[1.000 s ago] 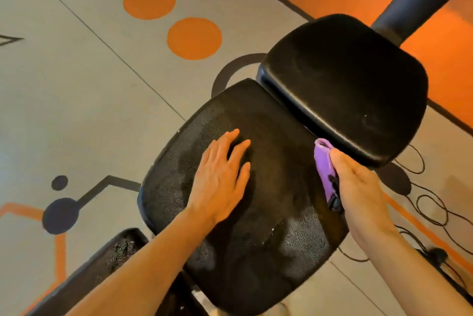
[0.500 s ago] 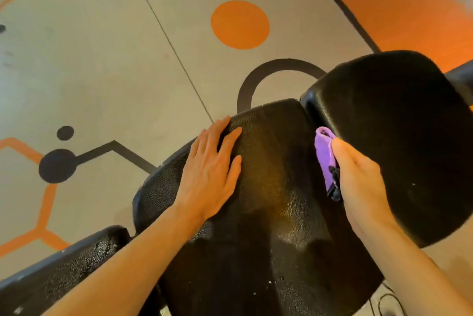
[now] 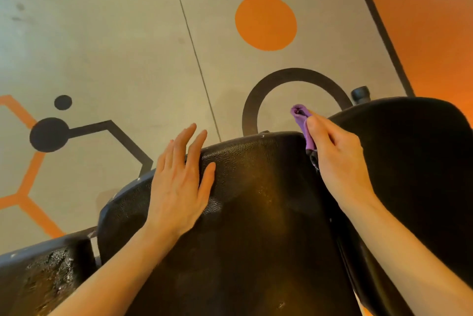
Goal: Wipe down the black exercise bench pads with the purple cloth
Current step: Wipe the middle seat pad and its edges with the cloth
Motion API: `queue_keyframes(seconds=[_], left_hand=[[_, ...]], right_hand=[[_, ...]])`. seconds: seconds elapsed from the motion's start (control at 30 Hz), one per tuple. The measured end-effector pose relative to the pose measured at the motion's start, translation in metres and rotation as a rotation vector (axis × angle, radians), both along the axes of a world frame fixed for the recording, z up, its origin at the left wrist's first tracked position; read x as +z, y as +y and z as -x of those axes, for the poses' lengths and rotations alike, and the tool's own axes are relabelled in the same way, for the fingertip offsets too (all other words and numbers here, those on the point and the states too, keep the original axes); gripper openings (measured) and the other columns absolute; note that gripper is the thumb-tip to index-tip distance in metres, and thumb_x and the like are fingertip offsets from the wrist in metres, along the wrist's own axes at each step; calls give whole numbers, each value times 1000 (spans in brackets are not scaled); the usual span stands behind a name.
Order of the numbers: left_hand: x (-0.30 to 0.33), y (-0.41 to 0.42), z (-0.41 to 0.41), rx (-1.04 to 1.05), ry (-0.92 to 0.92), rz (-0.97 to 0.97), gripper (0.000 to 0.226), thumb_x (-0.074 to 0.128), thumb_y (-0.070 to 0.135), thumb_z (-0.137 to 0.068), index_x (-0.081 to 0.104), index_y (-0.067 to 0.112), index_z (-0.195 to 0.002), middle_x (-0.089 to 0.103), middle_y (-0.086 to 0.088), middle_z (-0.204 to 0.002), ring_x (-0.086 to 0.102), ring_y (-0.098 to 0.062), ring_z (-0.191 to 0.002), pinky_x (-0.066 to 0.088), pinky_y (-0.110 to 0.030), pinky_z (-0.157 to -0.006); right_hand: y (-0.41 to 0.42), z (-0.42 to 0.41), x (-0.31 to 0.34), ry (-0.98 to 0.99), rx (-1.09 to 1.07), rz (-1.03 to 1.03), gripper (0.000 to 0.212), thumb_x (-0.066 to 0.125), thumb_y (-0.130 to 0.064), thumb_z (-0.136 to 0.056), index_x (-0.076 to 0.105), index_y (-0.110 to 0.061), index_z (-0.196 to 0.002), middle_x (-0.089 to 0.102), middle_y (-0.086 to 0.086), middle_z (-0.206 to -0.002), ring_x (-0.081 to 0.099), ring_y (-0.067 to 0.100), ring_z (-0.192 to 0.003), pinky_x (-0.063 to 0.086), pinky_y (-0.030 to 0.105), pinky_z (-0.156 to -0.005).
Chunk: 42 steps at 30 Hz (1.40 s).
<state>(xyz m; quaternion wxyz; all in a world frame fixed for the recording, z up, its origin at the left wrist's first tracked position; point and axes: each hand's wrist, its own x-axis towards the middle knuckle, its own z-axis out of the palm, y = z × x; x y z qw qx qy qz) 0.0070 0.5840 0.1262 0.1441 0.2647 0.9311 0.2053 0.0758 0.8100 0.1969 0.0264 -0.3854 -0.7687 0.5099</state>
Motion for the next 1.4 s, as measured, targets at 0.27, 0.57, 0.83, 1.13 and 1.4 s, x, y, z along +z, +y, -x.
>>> queue_keyframes(seconds=[0.27, 0.57, 0.83, 1.13, 1.4], left_hand=[[-3, 3, 1, -21, 55, 42, 56, 32, 44, -98, 43, 14, -143, 49, -8, -142, 52, -27, -123, 39, -40, -102], [-9, 1, 3, -58, 68, 1, 53, 39, 41, -93, 47, 15, -139, 53, -5, -134, 49, -19, -114, 33, -33, -96], [-12, 2, 4, -62, 95, -10, 52, 41, 40, -90, 51, 14, -133, 61, -6, -121, 48, -21, -105, 33, -35, -87], [-11, 2, 4, -48, 58, -4, 54, 40, 42, -90, 50, 14, -134, 59, -7, -123, 47, -22, -108, 33, -36, -88], [-13, 2, 4, -53, 71, -16, 55, 41, 42, -89, 50, 13, -135, 55, -6, -124, 47, -22, -107, 32, -35, -86]], right_hand=[[16, 20, -21, -69, 96, -22, 30, 44, -33, -98, 62, -26, -121, 66, -11, -92, 59, -9, -89, 43, 0, -67], [5, 19, -51, -183, 191, -304, 19, 41, -34, -99, 57, -39, -107, 61, -21, -102, 56, -12, -97, 43, 4, -87], [-45, 40, -44, -49, 743, -550, 35, 36, -34, -101, 60, -22, -124, 64, -9, -120, 54, 0, -117, 39, 25, -108], [-61, 41, -46, -96, 598, -628, 36, 32, -32, -102, 63, -19, -116, 65, -7, -113, 54, 1, -111, 36, 24, -108], [-20, 44, -47, -267, 463, -543, 37, 29, -36, -101, 64, -28, -93, 59, -18, -81, 55, -4, -81, 48, 33, -94]])
